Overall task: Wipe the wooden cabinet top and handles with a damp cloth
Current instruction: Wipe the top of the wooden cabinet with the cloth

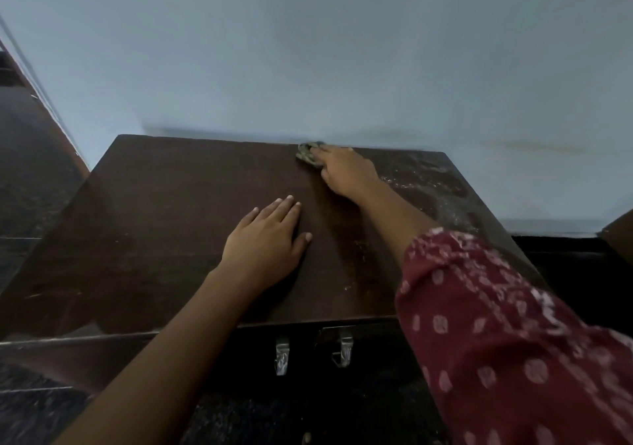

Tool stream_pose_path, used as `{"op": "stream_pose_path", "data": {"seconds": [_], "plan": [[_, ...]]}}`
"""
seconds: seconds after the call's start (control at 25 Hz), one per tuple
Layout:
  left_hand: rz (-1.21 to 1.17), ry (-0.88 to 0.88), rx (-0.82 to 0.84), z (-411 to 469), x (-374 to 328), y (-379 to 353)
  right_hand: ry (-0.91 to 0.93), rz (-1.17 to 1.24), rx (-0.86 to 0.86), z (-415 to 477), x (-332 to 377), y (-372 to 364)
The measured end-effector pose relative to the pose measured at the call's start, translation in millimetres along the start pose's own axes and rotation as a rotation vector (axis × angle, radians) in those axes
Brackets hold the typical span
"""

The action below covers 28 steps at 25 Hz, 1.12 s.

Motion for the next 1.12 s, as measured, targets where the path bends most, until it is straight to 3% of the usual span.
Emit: {"op": "stream_pose_path", "data": {"seconds": [0.24, 0.6, 0.88, 1.12], "plan": [[0.016, -0.015, 0.015, 0.7, 0.4, 1.4, -0.049, -0.191, 0.009, 8.4, -15.4, 13.8], [-0.036, 0.041, 0.005, -5.0, -11.3, 0.6, -0.02, -0.157, 0.051, -117.0, -12.4, 11.0], [-0.11, -0.166, -0.043, -12.1, -62.9, -2.1, 0.1, -0.078, 0.065, -210.9, -2.4, 1.0], [-0.09, -0.302, -0.056, -21.0, -105.5, -12.6, 0.072, 0.015, 0.005, -238.0, -52.5, 4.5]]}}
Point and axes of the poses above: each hand's wrist, its own z-axis towards the middle knuckle, its own y-axis out of the back of the hand, x = y × z, the point moved 7 cm from there along z, towards the middle knuckle, and after that the axes turned 1 degree about y, right-handed, at the moved point
